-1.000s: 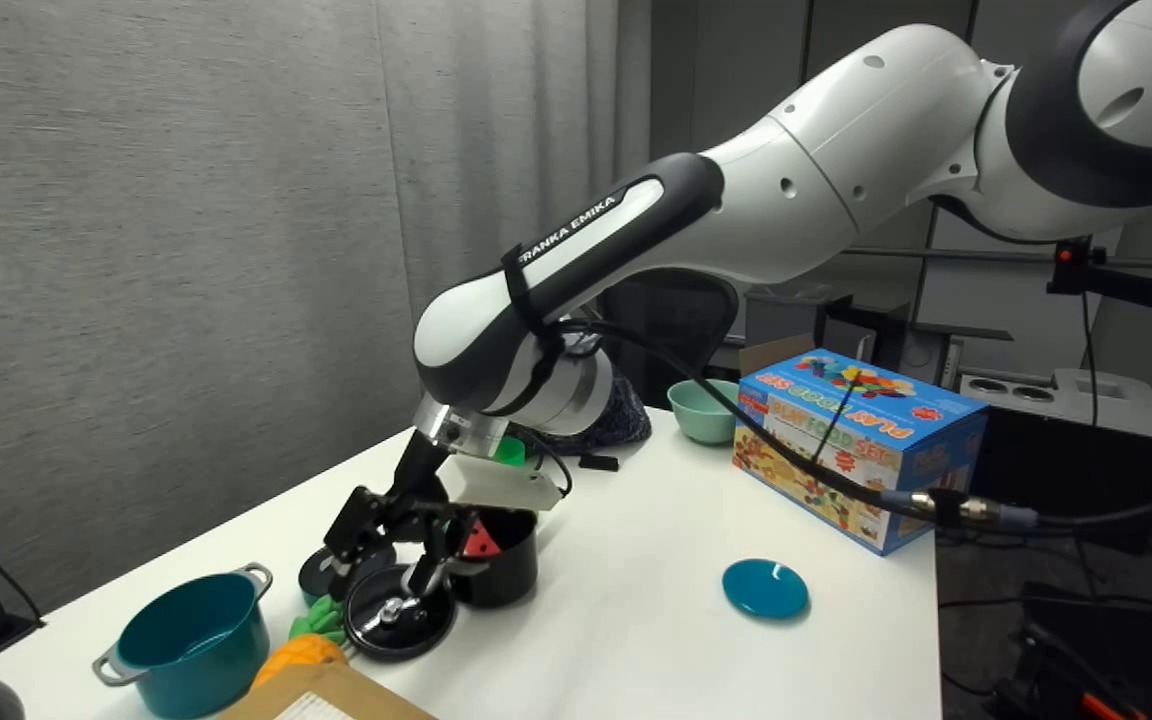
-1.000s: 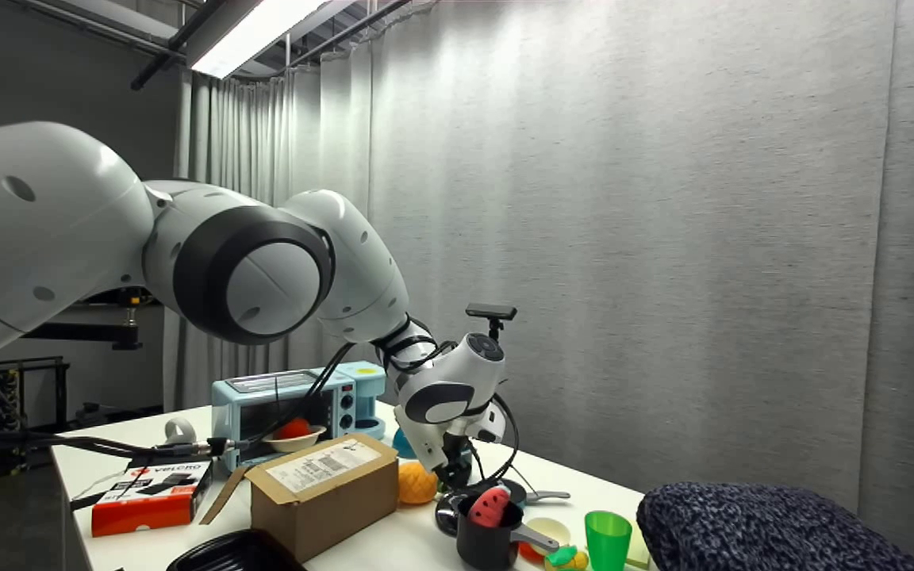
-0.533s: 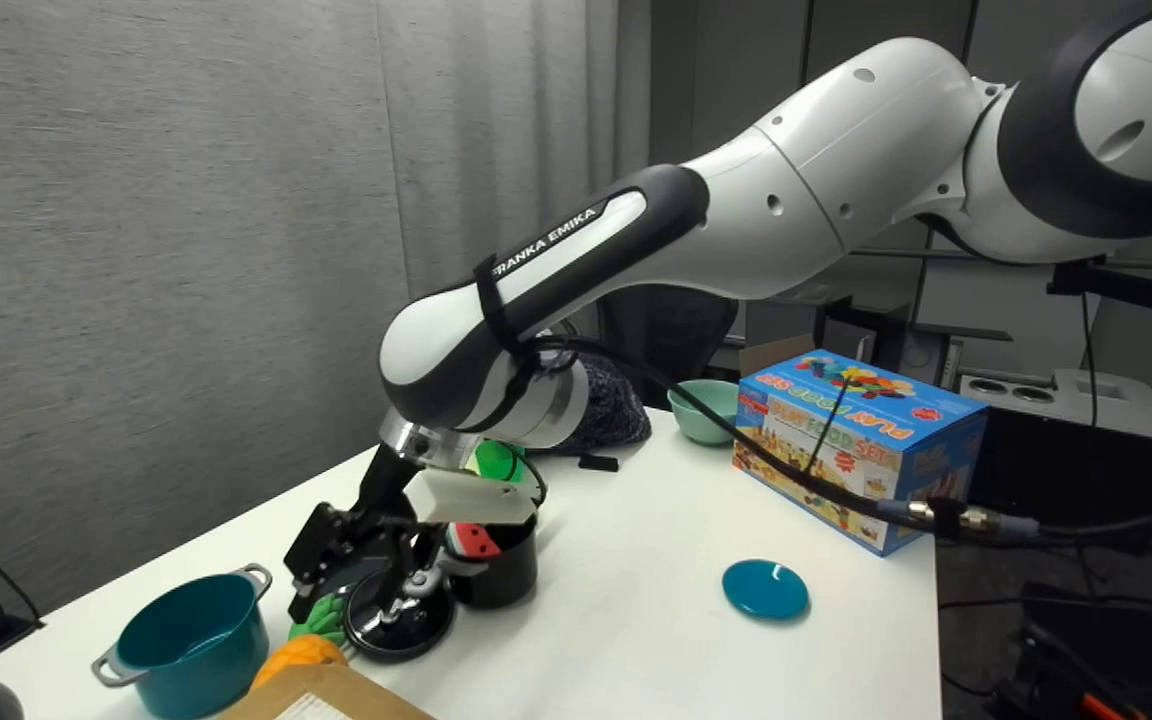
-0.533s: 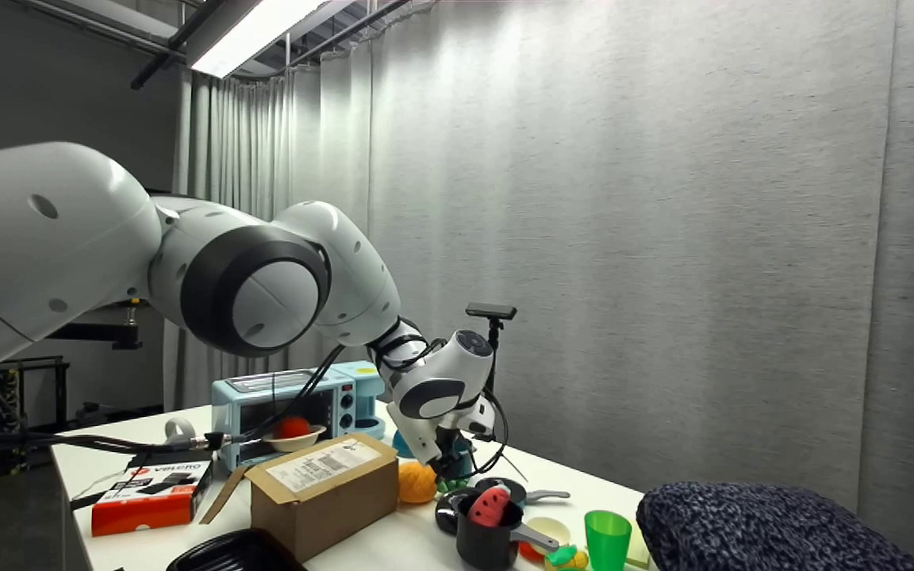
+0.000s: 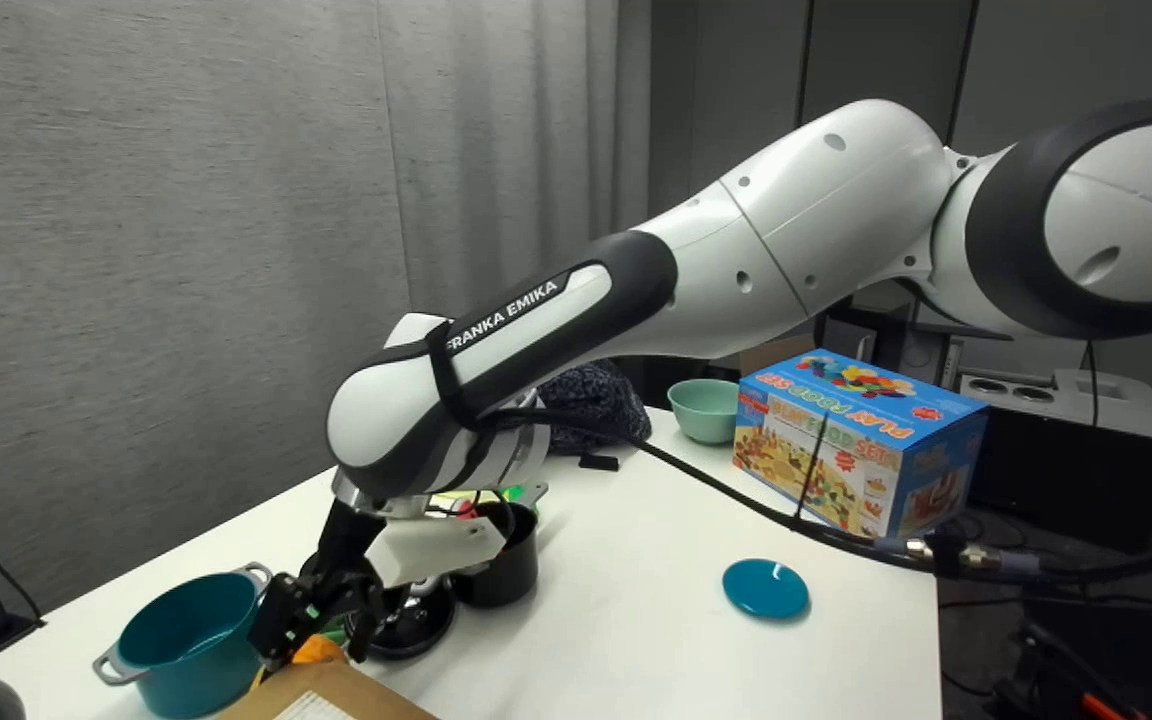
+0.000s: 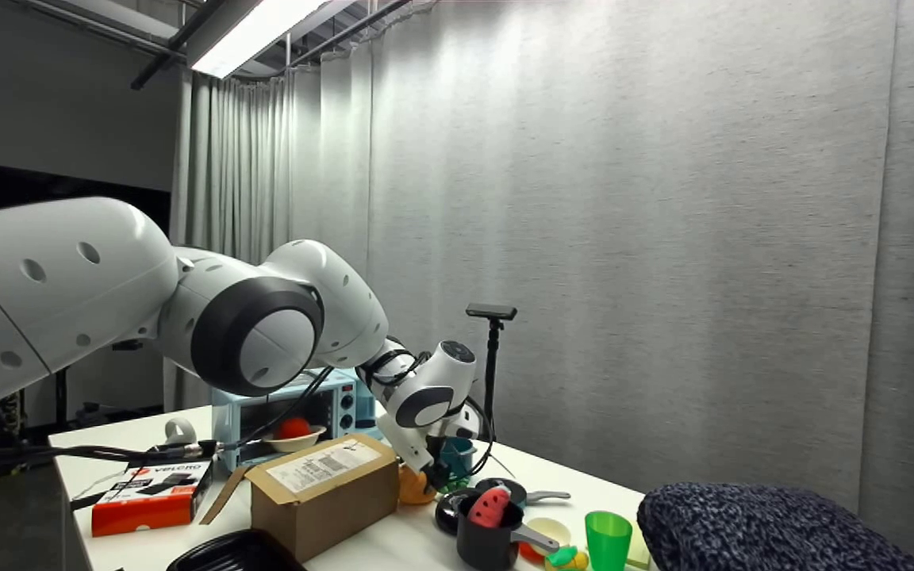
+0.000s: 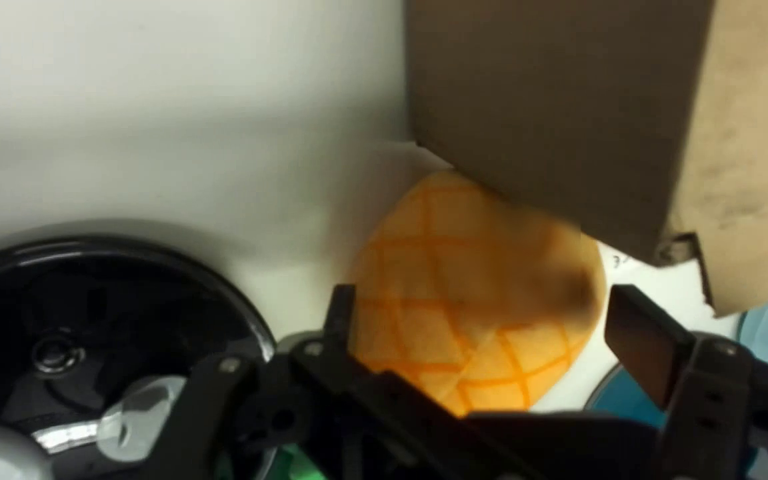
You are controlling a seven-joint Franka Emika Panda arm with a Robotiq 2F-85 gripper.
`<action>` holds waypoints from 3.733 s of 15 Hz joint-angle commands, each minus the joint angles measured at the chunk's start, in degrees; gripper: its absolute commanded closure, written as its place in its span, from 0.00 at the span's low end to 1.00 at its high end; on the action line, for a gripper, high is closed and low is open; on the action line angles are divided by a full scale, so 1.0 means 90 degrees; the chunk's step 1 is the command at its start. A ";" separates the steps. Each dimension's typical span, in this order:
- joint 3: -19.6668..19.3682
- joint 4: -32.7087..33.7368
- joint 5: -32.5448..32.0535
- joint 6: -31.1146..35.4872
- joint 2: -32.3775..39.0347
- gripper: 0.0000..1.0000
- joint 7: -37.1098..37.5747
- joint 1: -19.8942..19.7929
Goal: Put the pineapple plushie on the black plate
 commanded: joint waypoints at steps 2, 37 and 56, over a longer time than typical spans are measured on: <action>-0.0364 0.1011 -0.0456 -0.0669 0.0505 0.37 0.0367 0.0320; -0.0936 -0.0046 -0.1362 -0.2568 -0.1881 0.97 0.0193 0.0389; -0.1088 -0.4515 -0.1186 -0.0968 -0.4642 0.89 0.2062 0.0424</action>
